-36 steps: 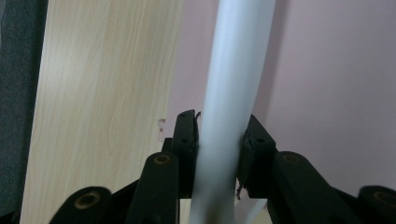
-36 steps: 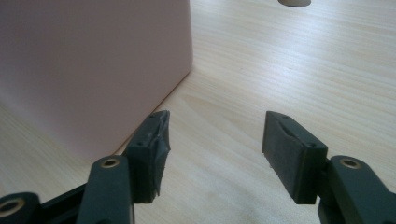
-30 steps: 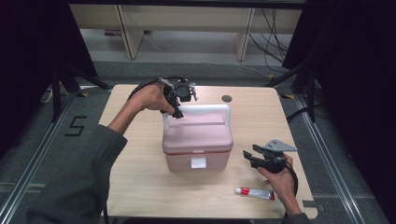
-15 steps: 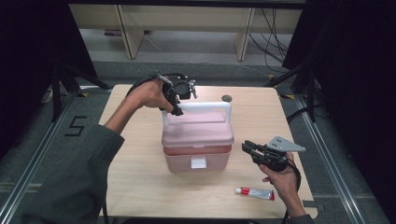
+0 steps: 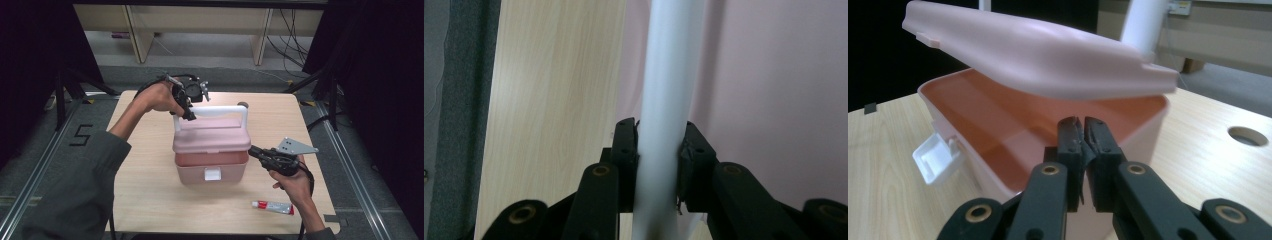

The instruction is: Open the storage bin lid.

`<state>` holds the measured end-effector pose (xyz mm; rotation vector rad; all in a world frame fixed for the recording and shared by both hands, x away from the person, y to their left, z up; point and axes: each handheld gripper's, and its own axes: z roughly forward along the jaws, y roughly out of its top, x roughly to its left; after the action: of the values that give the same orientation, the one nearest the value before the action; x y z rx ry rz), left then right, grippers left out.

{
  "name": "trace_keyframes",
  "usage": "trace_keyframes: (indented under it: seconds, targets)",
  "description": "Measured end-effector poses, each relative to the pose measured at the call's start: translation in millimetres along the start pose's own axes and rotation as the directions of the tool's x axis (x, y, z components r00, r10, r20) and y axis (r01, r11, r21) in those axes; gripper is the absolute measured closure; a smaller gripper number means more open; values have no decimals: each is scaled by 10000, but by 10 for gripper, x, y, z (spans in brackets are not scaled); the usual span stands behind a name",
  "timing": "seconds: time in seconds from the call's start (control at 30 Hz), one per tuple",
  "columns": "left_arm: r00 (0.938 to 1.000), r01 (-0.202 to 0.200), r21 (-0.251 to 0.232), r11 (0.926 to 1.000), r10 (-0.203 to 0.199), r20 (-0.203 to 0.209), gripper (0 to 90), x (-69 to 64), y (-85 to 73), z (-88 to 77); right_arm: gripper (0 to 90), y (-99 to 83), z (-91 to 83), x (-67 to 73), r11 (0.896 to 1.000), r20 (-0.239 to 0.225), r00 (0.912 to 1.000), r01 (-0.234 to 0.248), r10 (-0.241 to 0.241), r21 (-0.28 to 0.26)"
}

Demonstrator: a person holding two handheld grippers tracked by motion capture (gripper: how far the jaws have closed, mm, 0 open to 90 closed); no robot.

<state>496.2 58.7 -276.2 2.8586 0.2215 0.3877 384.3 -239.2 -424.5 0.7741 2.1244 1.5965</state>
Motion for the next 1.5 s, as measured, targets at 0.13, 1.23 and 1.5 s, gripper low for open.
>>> trace_keyframes:
  seconds: [0.13,1.23,1.5]
  targets:
    - [9999,111,-23,9999,-111,14,728,4,-2,-1,876,73,110,-14,9999,-149,9999,81,-80,62]
    - [8268,4671,-3946,7912,-5491,-1223,284,-365,-1187,-448,882,180,153,-74,9994,-21,9996,288,-288,-169]
    - [7865,5066,-4559,7318,-6088,-1034,272,-658,-1463,-283,883,207,158,-83,9995,40,9997,258,-257,-192]
